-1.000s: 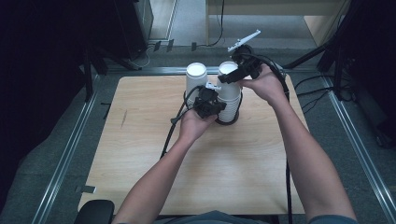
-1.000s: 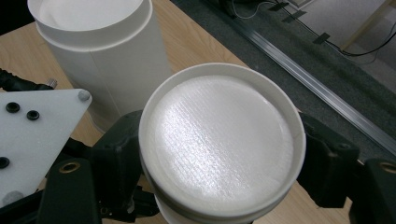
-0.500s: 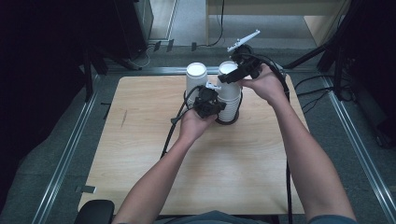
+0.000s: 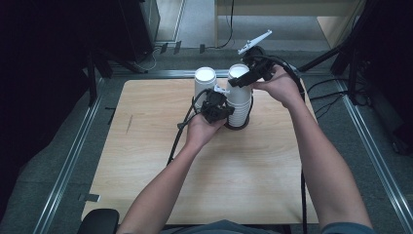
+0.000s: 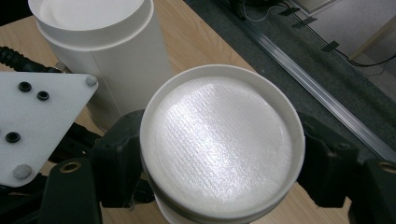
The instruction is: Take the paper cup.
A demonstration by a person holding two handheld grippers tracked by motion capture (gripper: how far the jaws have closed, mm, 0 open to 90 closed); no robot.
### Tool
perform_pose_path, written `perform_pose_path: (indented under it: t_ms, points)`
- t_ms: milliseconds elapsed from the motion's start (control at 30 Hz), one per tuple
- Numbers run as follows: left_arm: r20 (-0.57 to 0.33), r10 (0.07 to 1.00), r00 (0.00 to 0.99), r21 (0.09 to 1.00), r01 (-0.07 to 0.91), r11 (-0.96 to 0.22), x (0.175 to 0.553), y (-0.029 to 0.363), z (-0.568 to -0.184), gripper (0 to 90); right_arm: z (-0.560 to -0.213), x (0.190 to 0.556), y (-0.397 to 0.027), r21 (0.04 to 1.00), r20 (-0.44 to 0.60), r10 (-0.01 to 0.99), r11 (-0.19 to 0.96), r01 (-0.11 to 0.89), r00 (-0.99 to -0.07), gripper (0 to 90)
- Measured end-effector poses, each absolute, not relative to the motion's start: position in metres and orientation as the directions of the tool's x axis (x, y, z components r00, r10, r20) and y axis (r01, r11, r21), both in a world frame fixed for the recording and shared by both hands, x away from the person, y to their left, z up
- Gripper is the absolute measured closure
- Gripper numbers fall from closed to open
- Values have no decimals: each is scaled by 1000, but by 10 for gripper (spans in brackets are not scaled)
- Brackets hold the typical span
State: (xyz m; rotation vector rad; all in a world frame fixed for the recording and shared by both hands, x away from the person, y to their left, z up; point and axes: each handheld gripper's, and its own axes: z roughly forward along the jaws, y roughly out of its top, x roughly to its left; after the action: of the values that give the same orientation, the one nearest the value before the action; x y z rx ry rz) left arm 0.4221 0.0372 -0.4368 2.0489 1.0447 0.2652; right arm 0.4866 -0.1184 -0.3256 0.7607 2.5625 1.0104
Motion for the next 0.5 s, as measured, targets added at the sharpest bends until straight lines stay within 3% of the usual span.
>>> perform_pose_path:
  t_ms: [500]
  points:
    - [-155, 747, 646, 739, 578, -347, 420, 31, -438, 897, -323, 482, -113, 696, -59, 658, 566, 442, -751, 260]
